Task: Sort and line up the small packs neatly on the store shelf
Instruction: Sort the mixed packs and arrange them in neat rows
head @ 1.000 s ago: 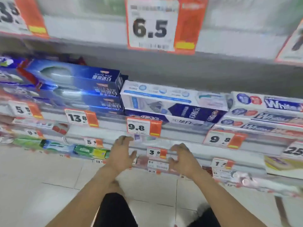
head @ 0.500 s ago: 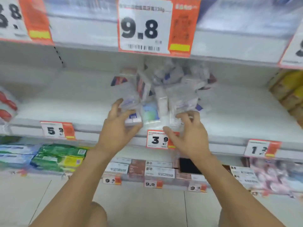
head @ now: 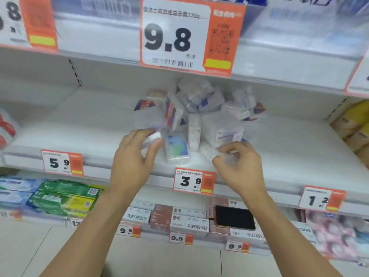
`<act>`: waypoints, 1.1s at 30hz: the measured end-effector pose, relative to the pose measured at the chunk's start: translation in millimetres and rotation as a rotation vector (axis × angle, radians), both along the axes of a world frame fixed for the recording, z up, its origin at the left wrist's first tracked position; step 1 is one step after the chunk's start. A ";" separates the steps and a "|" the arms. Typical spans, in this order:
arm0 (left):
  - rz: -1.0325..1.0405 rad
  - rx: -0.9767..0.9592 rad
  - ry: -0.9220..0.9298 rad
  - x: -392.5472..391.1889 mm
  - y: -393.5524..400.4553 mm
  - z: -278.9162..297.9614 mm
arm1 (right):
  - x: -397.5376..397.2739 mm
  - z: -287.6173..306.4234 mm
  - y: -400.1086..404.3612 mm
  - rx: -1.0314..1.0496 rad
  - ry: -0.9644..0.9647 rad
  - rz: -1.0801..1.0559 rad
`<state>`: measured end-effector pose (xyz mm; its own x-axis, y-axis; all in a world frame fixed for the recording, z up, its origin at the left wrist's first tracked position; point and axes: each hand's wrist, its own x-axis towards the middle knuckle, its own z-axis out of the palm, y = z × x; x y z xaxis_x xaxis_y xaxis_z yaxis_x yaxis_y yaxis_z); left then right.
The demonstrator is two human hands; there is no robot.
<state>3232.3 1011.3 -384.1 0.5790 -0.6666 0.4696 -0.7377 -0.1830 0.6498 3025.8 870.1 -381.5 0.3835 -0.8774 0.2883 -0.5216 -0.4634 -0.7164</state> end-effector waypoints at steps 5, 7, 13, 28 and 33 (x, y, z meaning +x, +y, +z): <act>-0.065 0.015 0.090 -32.2 -8.9 -11.5 | -19.7 6.4 -8.6 0.050 -0.197 0.008; -0.075 0.081 0.058 -39.0 -11.2 -18.3 | -22.6 7.4 -12.8 0.061 -0.206 0.017; -0.065 0.126 0.025 -51.3 -16.3 -13.5 | -42.0 2.8 -14.6 0.202 -0.304 0.034; 0.092 -0.125 0.434 -9.9 -31.2 26.1 | -19.5 8.3 -15.2 0.384 -0.503 0.098; -0.008 -0.169 0.593 3.1 -40.2 34.4 | -12.6 3.5 -9.7 0.370 -0.433 0.051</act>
<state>3235.5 971.1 -349.7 0.7689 -0.6165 0.1694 -0.2432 -0.0371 0.9693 3013.2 860.5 -378.0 0.3427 -0.9334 0.1061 -0.1276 -0.1581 -0.9791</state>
